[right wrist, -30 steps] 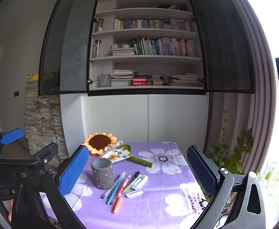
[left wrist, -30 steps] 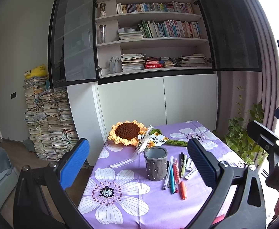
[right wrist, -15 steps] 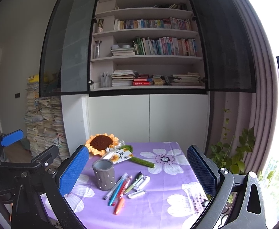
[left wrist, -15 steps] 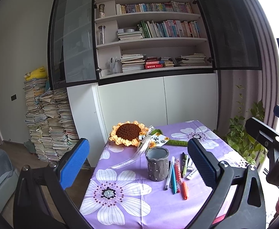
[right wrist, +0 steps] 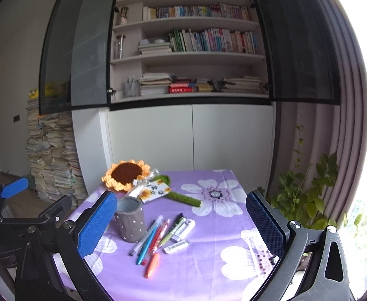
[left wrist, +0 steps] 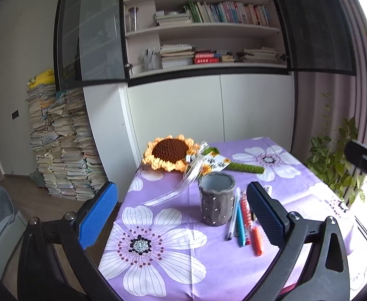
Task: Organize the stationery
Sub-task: 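Grasp the grey dotted pen cup with the left gripper and lift it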
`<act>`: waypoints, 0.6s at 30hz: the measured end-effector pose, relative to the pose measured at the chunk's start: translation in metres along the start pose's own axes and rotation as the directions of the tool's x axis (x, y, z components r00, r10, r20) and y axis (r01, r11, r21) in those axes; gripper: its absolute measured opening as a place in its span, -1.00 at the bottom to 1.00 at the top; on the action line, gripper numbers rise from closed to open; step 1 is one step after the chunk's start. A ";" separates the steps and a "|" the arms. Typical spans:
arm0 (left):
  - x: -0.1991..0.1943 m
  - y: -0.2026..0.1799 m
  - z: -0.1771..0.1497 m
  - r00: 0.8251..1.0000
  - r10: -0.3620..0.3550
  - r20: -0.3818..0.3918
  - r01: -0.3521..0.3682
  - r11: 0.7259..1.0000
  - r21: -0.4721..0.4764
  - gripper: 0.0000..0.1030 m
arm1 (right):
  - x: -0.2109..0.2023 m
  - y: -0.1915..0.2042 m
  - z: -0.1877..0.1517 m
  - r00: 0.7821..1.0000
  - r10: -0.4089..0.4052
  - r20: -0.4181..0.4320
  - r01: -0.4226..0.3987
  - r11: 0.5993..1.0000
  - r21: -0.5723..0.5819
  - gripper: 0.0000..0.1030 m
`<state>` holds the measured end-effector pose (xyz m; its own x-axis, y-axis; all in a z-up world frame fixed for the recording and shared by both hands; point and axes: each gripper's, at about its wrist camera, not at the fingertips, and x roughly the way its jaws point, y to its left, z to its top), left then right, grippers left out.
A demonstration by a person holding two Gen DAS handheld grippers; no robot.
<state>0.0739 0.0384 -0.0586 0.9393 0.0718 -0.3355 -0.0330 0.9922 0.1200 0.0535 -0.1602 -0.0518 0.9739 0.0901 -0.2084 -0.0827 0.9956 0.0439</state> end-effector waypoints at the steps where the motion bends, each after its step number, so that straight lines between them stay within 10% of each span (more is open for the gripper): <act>1: 0.009 0.002 -0.005 1.000 0.003 -0.018 -0.004 1.000 -0.004 0.98 | 0.006 -0.002 -0.002 1.000 -0.007 -0.015 0.007 1.000 0.001 0.99; 10: 0.100 0.005 -0.041 0.963 -0.147 -0.225 0.137 0.989 -0.060 0.98 | 0.072 -0.012 -0.027 0.981 -0.101 -0.165 0.094 0.994 -0.046 0.99; 18: 0.147 -0.010 -0.043 0.954 -0.175 -0.245 0.172 0.984 -0.037 0.98 | 0.132 -0.025 -0.049 0.953 -0.114 -0.280 0.104 0.993 -0.048 0.99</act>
<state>0.1976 0.0431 -0.1494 0.8178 -0.0806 -0.5698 0.1162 0.9929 0.0264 0.1734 -0.1717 -0.1278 0.8785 -0.0200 -0.4773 0.0092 0.9996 -0.0251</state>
